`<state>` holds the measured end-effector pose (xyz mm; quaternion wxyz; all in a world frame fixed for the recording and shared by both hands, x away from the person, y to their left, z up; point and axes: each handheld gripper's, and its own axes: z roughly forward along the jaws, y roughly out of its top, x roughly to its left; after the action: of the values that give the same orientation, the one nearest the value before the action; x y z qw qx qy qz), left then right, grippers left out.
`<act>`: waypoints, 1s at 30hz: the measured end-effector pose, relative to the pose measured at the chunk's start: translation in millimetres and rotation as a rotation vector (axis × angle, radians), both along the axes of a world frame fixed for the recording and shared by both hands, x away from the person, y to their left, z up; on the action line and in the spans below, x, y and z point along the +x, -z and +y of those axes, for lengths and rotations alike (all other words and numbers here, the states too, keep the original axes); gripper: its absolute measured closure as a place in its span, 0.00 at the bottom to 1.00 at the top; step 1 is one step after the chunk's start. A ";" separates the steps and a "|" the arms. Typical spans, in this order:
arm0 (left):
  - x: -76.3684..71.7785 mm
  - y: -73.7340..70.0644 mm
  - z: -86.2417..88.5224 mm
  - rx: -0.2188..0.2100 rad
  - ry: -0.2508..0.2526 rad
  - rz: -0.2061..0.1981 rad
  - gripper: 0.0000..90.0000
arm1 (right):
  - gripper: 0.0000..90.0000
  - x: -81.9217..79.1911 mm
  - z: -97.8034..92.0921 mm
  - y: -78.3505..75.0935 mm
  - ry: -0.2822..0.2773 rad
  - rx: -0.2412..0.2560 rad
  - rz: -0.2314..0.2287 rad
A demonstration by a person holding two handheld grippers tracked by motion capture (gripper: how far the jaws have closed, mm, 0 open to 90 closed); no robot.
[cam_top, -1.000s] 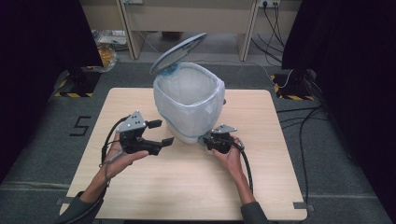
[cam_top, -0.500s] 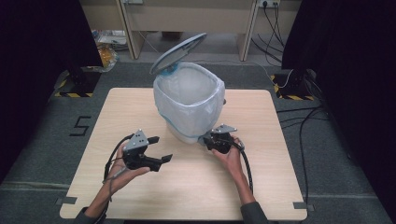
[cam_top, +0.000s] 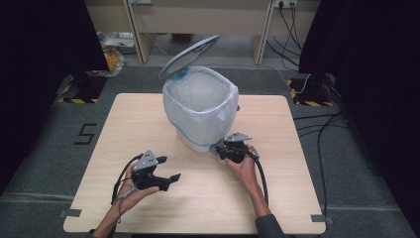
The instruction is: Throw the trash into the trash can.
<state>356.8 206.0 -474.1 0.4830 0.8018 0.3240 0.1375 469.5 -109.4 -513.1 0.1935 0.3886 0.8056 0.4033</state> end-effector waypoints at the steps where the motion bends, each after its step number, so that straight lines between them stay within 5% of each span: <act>1: -0.1 2.9 0.4 0.011 -0.001 0.004 0.16 | 0.64 -0.1 0.1 0.0 0.001 0.001 0.001; 12: -2.0 28.1 1.5 0.074 -0.009 0.046 0.16 | 0.64 -0.2 0.1 0.0 0.003 0.003 0.002; 30: -8.3 46.9 10.0 0.148 -0.015 0.099 0.16 | 0.64 -0.1 -0.1 0.1 0.000 0.003 0.000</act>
<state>348.5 216.0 -520.9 0.4045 0.8388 0.3424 0.1247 469.4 -109.5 -513.2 0.1930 0.3889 0.8050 0.4043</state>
